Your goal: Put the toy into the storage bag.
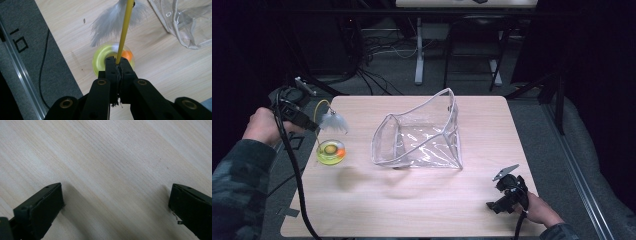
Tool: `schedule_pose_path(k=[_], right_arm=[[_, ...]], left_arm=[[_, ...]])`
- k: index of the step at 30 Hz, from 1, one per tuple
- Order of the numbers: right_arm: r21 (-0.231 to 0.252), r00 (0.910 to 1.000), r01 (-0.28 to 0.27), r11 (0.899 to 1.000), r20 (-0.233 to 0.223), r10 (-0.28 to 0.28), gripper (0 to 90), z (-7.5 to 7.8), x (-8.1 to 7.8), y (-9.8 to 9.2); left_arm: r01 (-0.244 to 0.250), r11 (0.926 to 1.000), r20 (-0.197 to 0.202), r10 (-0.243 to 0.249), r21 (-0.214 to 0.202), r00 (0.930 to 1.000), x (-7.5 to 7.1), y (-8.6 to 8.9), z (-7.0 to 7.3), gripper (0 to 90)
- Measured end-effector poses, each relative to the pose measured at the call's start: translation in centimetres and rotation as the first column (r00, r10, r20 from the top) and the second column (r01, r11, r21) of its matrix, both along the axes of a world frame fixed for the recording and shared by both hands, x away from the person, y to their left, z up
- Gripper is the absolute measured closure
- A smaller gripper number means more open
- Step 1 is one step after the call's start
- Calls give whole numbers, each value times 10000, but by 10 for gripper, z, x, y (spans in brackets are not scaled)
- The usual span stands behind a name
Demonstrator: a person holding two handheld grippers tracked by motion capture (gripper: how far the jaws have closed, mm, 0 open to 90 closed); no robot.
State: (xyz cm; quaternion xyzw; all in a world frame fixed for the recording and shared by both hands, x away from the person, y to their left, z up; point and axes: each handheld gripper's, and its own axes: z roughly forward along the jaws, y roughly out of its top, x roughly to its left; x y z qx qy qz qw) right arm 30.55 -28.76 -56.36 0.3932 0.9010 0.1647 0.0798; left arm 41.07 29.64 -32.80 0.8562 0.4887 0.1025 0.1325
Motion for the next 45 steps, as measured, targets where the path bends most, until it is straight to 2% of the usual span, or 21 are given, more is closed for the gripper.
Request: schedule_pose_path(k=[5,9,11,14,17,20,27,28,33,45], right_arm=[[125,10000,15,9999,-14,-15,0,-1,0,0],[-9,10000,3,10000,-6,-3,0,0,0,0],[289,9998,159,9995,77,-162,0,-2,-1,1],[-14,10000,-55,10000,-21,55,0,0,0,0],[299,9999,118,9995,63,-119,0,-2,-1,1],[235,9999,101,9997,88,-103,0,-2,-1,1],[228,9999,109,9997,69,-111,0,-2,-1,1],[157,10000,-65,9999,-60,66,0,-1,0,0],[154,10000,-56,9999,-47,57,0,-1,0,0],[176,9999,-104,9998,-21,104,0,-1,0,0]], left_arm=[[48,10000,70,-49,77,10000,2,-1,7,883],[106,9999,153,-108,124,9998,2,-2,11,883],[160,9998,162,-163,148,9997,2,-3,16,883],[219,9996,277,-224,201,9994,2,-5,21,883],[296,9993,316,-303,245,9990,2,-7,26,883],[334,9990,207,-340,306,9992,4,-9,30,883],[493,9981,391,-507,365,9979,6,-14,44,883],[509,9980,365,-523,372,9980,6,-14,46,883],[648,9967,280,-662,484,9974,7,-17,53,883],[739,9951,445,-769,659,9960,7,-21,69,883]])
